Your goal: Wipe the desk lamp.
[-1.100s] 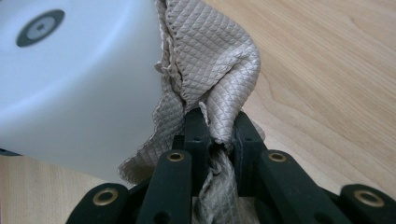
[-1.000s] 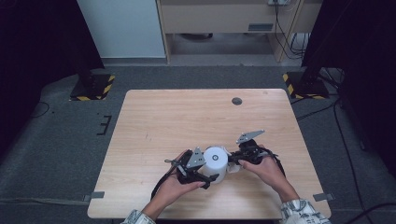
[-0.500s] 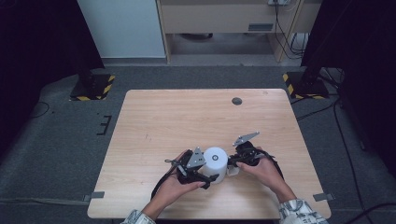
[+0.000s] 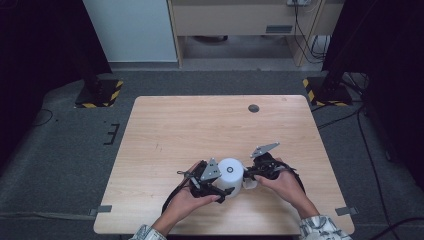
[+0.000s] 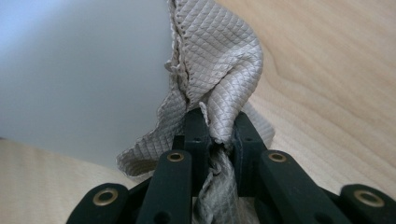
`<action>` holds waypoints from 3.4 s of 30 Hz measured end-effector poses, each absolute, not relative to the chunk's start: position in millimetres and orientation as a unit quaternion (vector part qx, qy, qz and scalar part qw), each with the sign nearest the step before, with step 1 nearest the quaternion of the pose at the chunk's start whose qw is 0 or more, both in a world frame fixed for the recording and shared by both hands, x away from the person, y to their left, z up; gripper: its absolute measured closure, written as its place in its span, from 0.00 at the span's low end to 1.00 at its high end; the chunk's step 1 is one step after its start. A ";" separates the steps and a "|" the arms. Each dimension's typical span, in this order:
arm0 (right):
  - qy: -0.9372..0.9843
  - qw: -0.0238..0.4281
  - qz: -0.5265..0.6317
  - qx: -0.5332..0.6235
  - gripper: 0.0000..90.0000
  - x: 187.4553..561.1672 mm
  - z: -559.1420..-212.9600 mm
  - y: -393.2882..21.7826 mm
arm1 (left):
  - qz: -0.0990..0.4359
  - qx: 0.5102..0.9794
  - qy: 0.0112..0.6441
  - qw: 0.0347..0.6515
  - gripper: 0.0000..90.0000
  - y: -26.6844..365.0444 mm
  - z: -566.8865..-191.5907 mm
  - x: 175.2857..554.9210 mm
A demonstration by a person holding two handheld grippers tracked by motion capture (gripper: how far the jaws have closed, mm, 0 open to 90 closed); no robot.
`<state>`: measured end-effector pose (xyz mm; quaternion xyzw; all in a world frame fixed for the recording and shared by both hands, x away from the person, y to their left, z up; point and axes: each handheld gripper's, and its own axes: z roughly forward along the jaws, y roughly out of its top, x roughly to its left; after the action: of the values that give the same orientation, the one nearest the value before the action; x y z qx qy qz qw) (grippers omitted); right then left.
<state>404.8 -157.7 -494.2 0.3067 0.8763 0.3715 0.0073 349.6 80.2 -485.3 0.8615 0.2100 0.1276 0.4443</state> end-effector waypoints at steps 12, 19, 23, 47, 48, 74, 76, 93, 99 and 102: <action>0.843 0.016 0.448 0.298 0.89 399.2 -461.2 -170.7 | 0.128 0.862 0.210 0.444 0.10 79.8 -485.3 350.1; 0.860 0.013 0.408 0.307 0.89 400.6 -476.5 -164.5 | 0.128 0.862 0.210 0.443 0.10 79.9 -485.2 350.1; 0.866 0.007 0.384 0.320 0.89 401.5 -486.4 -160.6 | 0.128 0.862 0.210 0.443 0.10 79.8 -485.2 350.2; 0.833 0.045 0.459 0.306 0.88 375.5 -452.1 -183.6 | 0.130 0.861 0.215 0.442 0.13 84.6 -485.1 353.0; 0.832 0.047 0.461 0.305 0.88 373.7 -451.4 -184.3 | 0.129 0.860 0.216 0.443 0.13 85.2 -485.0 353.0; 0.868 0.010 0.403 0.290 0.89 366.7 -487.3 -173.9 | 0.107 0.852 0.223 0.461 0.16 91.3 -487.7 359.1; 0.871 0.005 0.397 0.291 0.88 367.8 -490.5 -173.0 | 0.107 0.852 0.223 0.462 0.15 91.5 -487.7 359.2; 0.855 0.018 0.441 0.274 0.89 355.7 -468.5 -176.7 | 0.106 0.854 0.220 0.459 0.15 93.2 -487.6 359.7; 0.851 0.013 0.454 0.264 0.89 353.8 -464.8 -176.1 | 0.105 0.855 0.218 0.458 0.14 93.9 -486.8 360.0; 0.856 0.006 0.445 0.262 0.89 354.4 -469.0 -173.7 | 0.104 0.855 0.218 0.458 0.14 94.3 -486.7 360.5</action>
<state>354.4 -173.7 -469.0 0.2617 0.8563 0.4452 0.0058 360.5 94.3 -486.7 0.8554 0.2183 0.1040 0.4580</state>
